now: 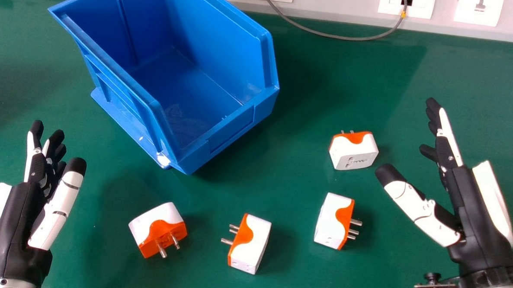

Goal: Pick all objects and put in blue box

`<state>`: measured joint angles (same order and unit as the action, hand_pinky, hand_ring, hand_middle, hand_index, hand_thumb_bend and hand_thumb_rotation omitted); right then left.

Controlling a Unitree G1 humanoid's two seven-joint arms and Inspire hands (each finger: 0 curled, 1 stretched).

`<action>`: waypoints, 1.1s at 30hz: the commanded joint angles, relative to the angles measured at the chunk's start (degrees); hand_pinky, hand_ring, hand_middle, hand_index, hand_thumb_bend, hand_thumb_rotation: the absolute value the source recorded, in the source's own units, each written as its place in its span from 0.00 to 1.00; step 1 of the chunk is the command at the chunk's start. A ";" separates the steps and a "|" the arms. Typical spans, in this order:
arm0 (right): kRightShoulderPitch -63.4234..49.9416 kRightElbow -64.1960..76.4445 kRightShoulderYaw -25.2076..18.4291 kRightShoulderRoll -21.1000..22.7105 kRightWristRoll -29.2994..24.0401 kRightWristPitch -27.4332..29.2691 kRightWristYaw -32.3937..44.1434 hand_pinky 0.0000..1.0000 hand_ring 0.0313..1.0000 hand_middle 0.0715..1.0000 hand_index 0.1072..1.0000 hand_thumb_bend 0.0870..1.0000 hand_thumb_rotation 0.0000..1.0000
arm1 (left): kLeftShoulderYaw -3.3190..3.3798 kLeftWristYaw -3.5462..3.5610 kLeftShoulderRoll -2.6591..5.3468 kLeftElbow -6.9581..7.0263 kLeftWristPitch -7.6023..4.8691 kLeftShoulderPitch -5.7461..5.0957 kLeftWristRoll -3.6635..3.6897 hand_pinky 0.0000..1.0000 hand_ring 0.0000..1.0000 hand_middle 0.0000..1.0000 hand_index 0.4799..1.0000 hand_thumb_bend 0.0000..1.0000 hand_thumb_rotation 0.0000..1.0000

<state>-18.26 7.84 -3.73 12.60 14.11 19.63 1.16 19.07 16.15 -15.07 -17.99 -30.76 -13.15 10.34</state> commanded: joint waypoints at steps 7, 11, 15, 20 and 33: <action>0.10 2.89 -0.98 -1.24 -0.14 -1.17 -1.95 0.67 0.80 0.79 0.78 0.34 0.71 | 0.23 -0.60 -0.69 0.81 -1.45 0.03 -0.76 1.00 1.00 1.00 1.00 0.38 0.69; -0.06 2.69 -1.16 -1.31 -0.07 -0.98 -2.27 0.66 0.80 0.79 0.78 0.34 0.71 | 0.12 -0.90 -0.50 1.63 -1.19 -0.50 -1.14 1.00 1.00 1.00 1.00 0.37 0.68; -0.34 2.76 -1.04 -1.34 0.15 -0.68 -2.67 0.66 0.80 0.79 0.78 0.34 0.71 | 0.02 -1.64 -0.54 1.44 -1.39 -0.55 -2.08 1.00 1.00 1.00 1.00 0.36 0.67; -1.78 3.56 -0.23 -2.19 1.05 0.11 -3.81 0.66 0.79 0.79 0.78 0.34 0.71 | -0.09 -2.22 -0.45 1.32 -1.62 -0.43 -2.49 1.00 1.00 1.00 1.00 0.34 0.66; -7.37 5.21 1.63 -1.92 9.00 4.19 -6.61 0.65 0.79 0.78 0.77 0.38 0.71 | -0.22 -1.66 -0.38 1.74 -1.32 -0.50 -1.59 1.00 1.00 1.00 1.00 0.35 0.66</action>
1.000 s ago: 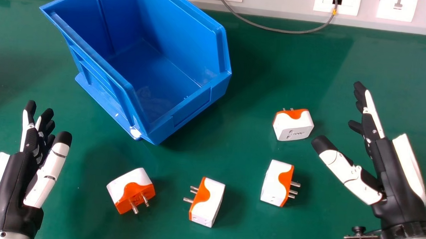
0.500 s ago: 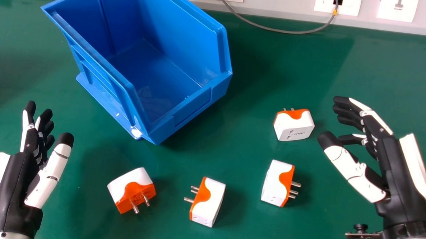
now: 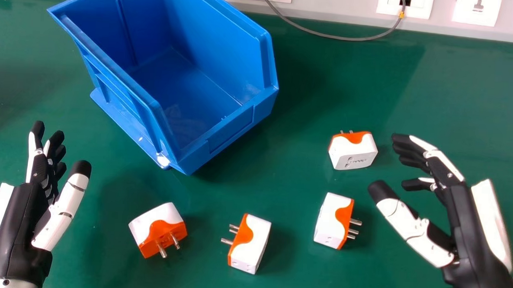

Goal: Pick all objects and put in blue box

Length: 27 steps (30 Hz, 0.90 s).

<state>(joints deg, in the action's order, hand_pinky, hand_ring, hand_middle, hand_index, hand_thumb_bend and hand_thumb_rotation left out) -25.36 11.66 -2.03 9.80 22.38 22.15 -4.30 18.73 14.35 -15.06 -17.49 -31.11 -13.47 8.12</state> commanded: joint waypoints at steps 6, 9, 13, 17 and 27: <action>-1.36 1.09 0.34 1.85 3.75 3.79 -1.76 0.66 0.80 0.80 0.78 0.46 0.73 | 0.15 0.47 -0.37 0.98 -1.31 -0.03 0.99 1.00 1.00 1.00 1.00 0.35 0.67; -1.33 -0.02 0.54 2.90 4.90 5.31 -2.21 0.67 0.80 0.80 0.78 0.50 0.73 | 0.13 0.56 -0.33 1.19 -1.41 -0.10 1.11 1.00 1.00 1.00 1.00 0.36 0.68; -0.84 -1.44 0.79 3.91 4.75 6.26 -1.62 0.67 0.81 0.81 0.79 0.54 0.71 | 0.11 0.52 -0.17 1.36 -1.47 -0.13 1.19 1.00 1.00 1.00 1.00 0.37 0.68; -0.56 -1.66 1.30 4.94 4.64 5.25 -0.10 0.67 0.81 0.81 0.79 0.59 0.67 | 0.10 0.54 -0.23 1.38 -1.33 -0.04 1.36 1.00 1.00 1.00 1.00 0.38 0.69; -0.12 0.69 2.20 6.13 7.34 -0.54 2.80 0.68 0.82 0.83 0.81 0.71 0.57 | 0.25 1.01 -0.29 1.45 -1.08 0.17 1.97 1.00 1.00 1.00 1.00 0.40 0.71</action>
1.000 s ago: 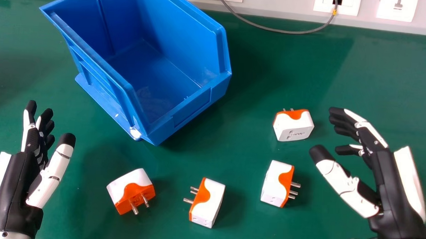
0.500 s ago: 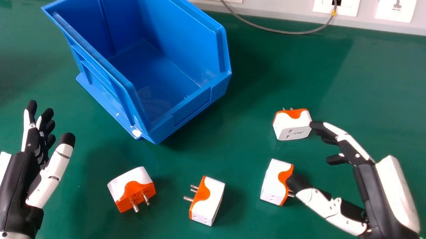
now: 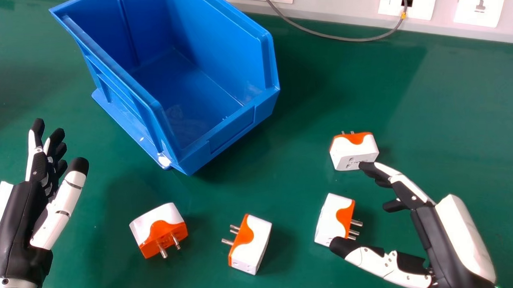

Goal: Pick all objects and put in blue box

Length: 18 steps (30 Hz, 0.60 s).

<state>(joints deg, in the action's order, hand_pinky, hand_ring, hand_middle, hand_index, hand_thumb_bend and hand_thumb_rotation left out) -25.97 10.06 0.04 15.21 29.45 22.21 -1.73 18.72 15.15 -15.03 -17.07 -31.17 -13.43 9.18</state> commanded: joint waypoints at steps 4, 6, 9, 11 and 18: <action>0.81 3.14 0.99 0.81 2.95 -3.15 0.27 0.67 0.82 0.83 0.81 0.74 0.55 | 0.29 0.37 -0.32 0.99 -0.91 0.23 1.15 1.00 1.00 1.00 1.00 0.41 0.72; 1.37 2.48 1.61 0.96 3.82 -3.46 -0.12 0.67 0.81 0.83 0.81 0.75 0.54 | 0.30 0.12 -0.38 1.12 -0.85 0.16 0.86 1.00 1.00 1.00 1.00 0.41 0.73; 2.43 1.36 2.41 1.13 4.97 -4.01 -0.68 0.67 0.81 0.83 0.81 0.76 0.52 | 0.30 -0.09 -0.45 1.26 -0.90 0.03 0.62 1.00 1.00 1.00 1.00 0.41 0.73; 3.04 0.79 2.79 1.19 5.73 -4.43 -1.02 0.66 0.81 0.83 0.80 0.76 0.52 | 0.28 -0.15 -0.49 1.33 -0.85 -0.03 0.58 1.00 1.00 1.00 1.00 0.41 0.73; 5.72 -0.75 4.12 1.58 9.71 -7.25 -1.86 0.66 0.80 0.82 0.80 0.76 0.51 | 0.22 -0.64 -0.73 2.00 0.16 -0.13 0.12 1.00 1.00 1.00 1.00 0.41 0.73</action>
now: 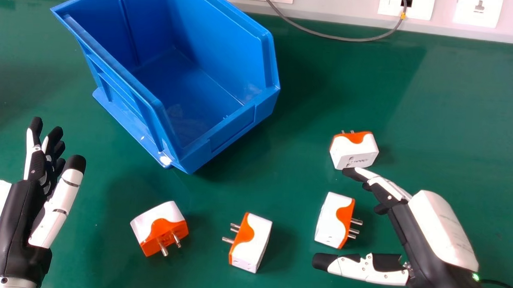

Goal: Pick all objects and put in blue box

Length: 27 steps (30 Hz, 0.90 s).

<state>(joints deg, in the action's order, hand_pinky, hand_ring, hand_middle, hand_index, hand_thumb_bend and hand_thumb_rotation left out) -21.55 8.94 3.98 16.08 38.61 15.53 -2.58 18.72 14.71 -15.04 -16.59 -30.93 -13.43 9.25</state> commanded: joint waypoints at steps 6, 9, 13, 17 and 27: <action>3.86 0.00 2.07 1.10 3.24 -5.24 0.57 0.65 0.80 0.82 0.79 0.75 0.50 | 0.19 -0.58 -0.46 2.85 1.24 -0.47 -0.11 1.00 1.00 1.00 1.00 0.42 0.73; 5.45 0.55 3.24 1.41 4.43 -9.04 3.05 0.66 0.80 0.82 0.80 0.74 0.50 | 0.20 -0.48 -0.47 3.09 1.51 -0.39 0.04 1.00 1.00 1.00 1.00 0.43 0.73; 6.43 1.14 4.16 1.91 5.15 -12.12 4.77 0.66 0.80 0.82 0.80 0.72 0.49 | 0.20 -0.72 -0.33 4.06 2.15 -0.72 0.04 1.00 1.00 1.00 1.00 0.43 0.73; 7.84 0.81 5.14 2.91 6.53 -14.68 5.95 0.67 0.80 0.82 0.80 0.71 0.49 | 0.11 -0.79 -0.37 3.59 1.87 -0.45 -0.18 1.00 1.00 1.00 1.00 0.43 0.73; 9.54 0.70 8.09 4.32 9.91 -19.15 7.68 0.69 0.81 0.83 0.81 0.69 0.49 | 0.21 -0.69 -0.56 4.33 1.95 -0.87 -0.14 1.00 1.00 1.00 1.00 0.42 0.73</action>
<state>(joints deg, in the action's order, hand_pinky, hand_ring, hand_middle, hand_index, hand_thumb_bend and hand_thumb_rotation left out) -13.00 8.67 11.91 19.54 47.90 -3.26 5.11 18.69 14.13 -15.04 -13.38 -28.43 -14.17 9.08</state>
